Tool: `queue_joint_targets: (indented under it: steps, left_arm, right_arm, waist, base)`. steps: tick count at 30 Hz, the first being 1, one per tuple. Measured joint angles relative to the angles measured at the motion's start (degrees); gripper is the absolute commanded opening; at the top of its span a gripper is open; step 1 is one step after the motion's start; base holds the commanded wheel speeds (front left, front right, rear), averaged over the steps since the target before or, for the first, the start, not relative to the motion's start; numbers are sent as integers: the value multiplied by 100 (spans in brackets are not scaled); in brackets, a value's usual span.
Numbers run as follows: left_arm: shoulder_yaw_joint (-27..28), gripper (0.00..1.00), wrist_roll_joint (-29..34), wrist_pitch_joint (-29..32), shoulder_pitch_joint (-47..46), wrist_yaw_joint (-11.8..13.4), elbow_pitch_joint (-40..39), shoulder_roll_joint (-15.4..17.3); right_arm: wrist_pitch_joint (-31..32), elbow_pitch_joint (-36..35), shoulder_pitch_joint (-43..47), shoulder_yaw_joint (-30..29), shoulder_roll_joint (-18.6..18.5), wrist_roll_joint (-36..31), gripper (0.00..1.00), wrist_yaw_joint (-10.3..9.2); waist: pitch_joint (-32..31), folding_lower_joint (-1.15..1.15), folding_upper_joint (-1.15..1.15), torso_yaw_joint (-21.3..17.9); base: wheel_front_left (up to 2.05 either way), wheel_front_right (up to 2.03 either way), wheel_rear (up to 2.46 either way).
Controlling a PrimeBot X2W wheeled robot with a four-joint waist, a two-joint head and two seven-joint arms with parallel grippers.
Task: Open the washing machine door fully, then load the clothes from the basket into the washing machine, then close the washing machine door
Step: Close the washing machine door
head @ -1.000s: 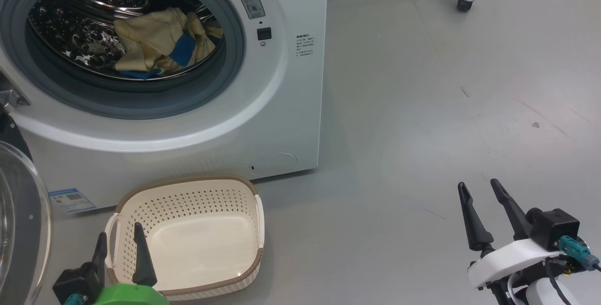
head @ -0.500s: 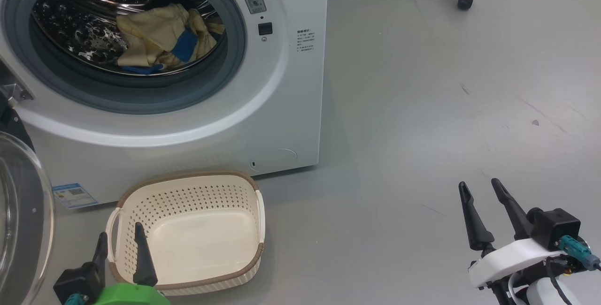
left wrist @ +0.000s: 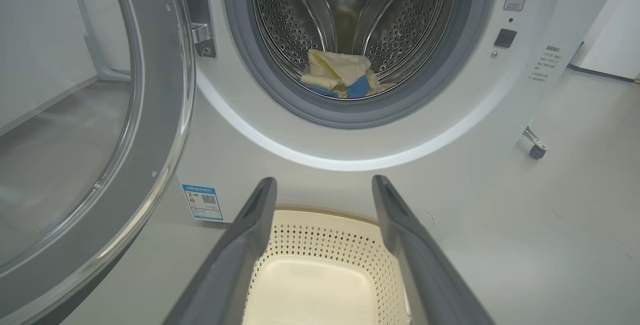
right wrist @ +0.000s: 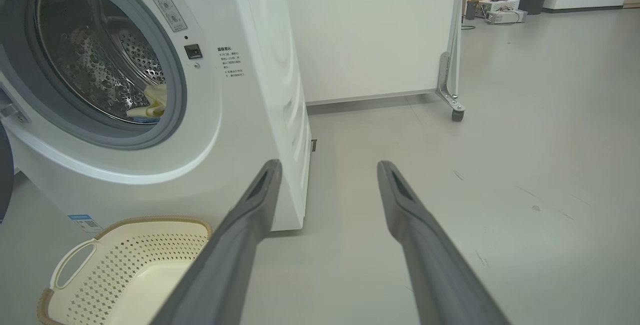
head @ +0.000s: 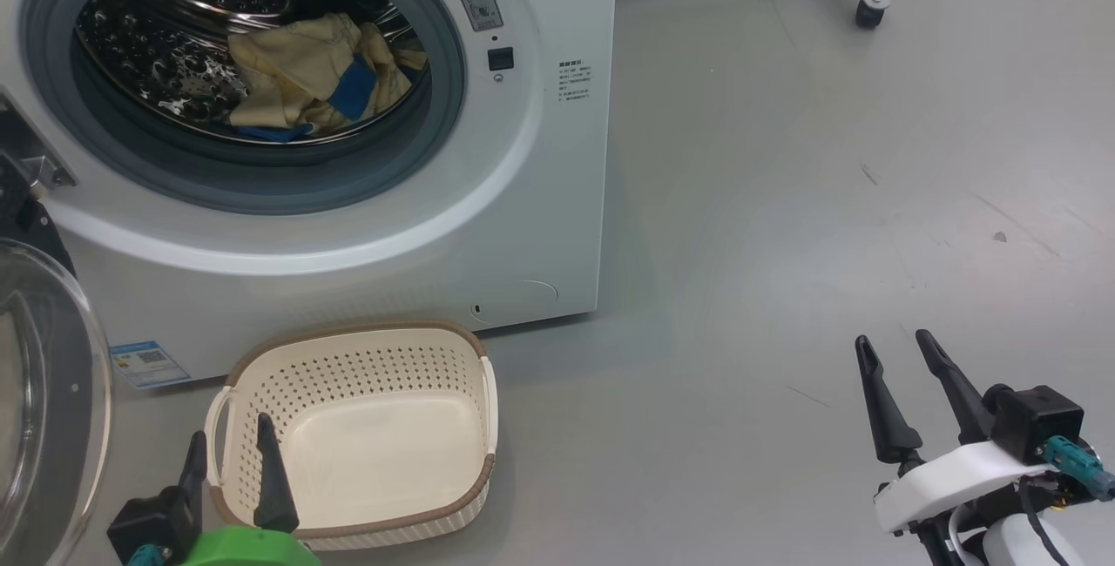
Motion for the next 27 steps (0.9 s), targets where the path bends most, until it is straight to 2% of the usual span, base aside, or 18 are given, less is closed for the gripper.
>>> queue_joint_targets:
  steps: [15,27]
  left_arm:
    - [-136,100,-44,0,1,0,63,1]
    - [-160,100,-44,0,23,0,89,2]
  right_arm:
    - [0,-1,13,-57,-38,-16,100,0]
    - [0,-27,103,-64,-35,-32,100,0]
  waist:
    - [-162,0,0,387]
    - [-289,0,0,948]
  base:
    - [0,0,0]
    - [0,0,0]
